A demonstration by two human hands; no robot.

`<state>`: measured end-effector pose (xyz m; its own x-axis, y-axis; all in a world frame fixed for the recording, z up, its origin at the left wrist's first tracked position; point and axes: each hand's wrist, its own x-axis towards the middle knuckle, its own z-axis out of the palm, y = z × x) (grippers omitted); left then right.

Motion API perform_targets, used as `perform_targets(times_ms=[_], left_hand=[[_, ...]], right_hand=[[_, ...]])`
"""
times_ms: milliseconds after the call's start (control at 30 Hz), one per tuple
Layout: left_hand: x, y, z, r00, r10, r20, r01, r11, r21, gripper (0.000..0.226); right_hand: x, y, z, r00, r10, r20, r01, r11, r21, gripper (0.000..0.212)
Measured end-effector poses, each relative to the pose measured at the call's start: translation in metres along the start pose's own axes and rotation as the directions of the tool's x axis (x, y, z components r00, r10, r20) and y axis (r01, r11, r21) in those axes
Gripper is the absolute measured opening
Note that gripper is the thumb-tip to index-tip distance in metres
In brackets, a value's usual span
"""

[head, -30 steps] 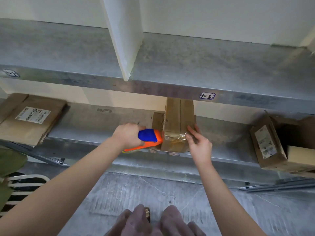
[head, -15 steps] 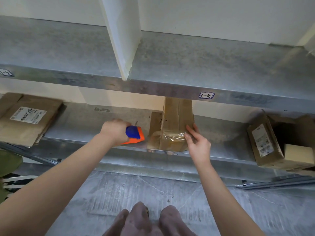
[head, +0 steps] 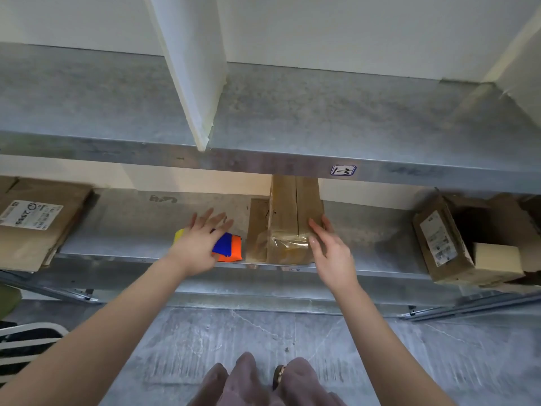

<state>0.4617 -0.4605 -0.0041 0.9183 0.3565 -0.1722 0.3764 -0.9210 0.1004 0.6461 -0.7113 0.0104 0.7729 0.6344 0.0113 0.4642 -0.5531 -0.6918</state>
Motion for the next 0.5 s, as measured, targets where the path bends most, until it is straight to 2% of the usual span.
perform_targets(times_ms=[100,167,267,333,400,500], left_hand=[[-0.003,0.060,-0.009,0.966,0.064,-0.249,-0.136,0.949,-0.285,0.062],[-0.001,0.100,-0.010,0.944,0.042,-0.327,-0.170,0.911,-0.375,0.055],[0.004,0.128,0.004,0.954,-0.017,-0.300,-0.125,0.886,-0.447,0.057],[0.006,0.132,0.014,0.970,-0.049,-0.239,-0.085,0.850,-0.520,0.064],[0.004,0.138,0.017,0.982,-0.093,-0.164,-0.036,0.761,-0.648,0.073],[0.006,0.145,0.017,0.983,-0.168,-0.071,0.039,0.573,-0.819,0.081]], right_hand=[[-0.004,0.001,-0.003,0.996,-0.032,0.085,0.038,0.997,-0.069,0.047],[-0.008,0.001,-0.003,0.995,-0.041,0.092,0.047,0.997,-0.066,0.050],[-0.013,0.006,-0.002,0.999,-0.030,0.044,0.030,1.000,0.008,0.054],[-0.014,0.012,-0.002,0.998,-0.011,0.061,0.007,0.998,0.057,0.059],[-0.016,0.014,-0.002,0.995,0.010,0.094,-0.019,0.995,0.094,0.063],[-0.016,0.014,0.000,0.994,0.048,0.099,-0.066,0.981,0.183,0.067]])
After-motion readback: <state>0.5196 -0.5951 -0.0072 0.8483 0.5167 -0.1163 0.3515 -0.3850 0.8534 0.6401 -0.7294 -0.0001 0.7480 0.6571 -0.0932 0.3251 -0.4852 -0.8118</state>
